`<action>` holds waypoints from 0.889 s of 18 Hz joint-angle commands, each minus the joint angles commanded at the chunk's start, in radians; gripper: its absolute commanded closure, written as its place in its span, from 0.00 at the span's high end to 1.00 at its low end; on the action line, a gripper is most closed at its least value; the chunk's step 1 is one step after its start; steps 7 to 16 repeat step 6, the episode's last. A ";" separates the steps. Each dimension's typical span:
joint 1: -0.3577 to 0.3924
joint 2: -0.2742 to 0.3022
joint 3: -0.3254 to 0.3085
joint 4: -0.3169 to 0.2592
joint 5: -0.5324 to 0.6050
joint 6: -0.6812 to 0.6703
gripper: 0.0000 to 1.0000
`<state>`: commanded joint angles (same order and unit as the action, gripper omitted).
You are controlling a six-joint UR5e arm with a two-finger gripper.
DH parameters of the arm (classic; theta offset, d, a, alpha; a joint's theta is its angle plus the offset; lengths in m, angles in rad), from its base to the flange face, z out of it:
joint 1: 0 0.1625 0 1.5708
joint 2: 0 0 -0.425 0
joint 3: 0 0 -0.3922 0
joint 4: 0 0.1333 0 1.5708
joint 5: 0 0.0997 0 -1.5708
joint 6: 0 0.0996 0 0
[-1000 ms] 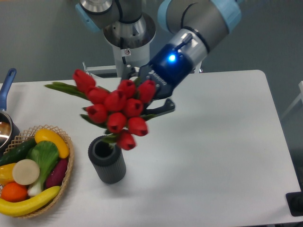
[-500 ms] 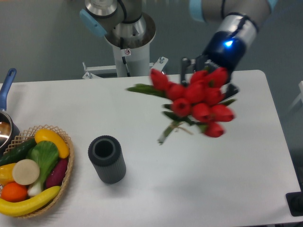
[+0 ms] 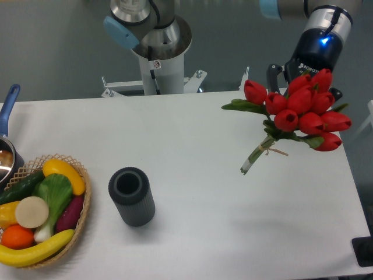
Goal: Pick up the flowers from the vase
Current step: 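Carry the tulip bunch up and away from the vase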
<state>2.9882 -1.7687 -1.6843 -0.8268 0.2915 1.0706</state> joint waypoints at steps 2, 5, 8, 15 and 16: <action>-0.002 0.000 -0.008 0.000 0.000 0.012 0.33; 0.002 0.000 -0.012 0.000 0.002 0.015 0.33; -0.001 0.002 -0.015 0.000 0.002 0.015 0.33; -0.001 0.002 -0.015 0.000 0.002 0.015 0.33; -0.001 0.002 -0.015 0.000 0.002 0.015 0.33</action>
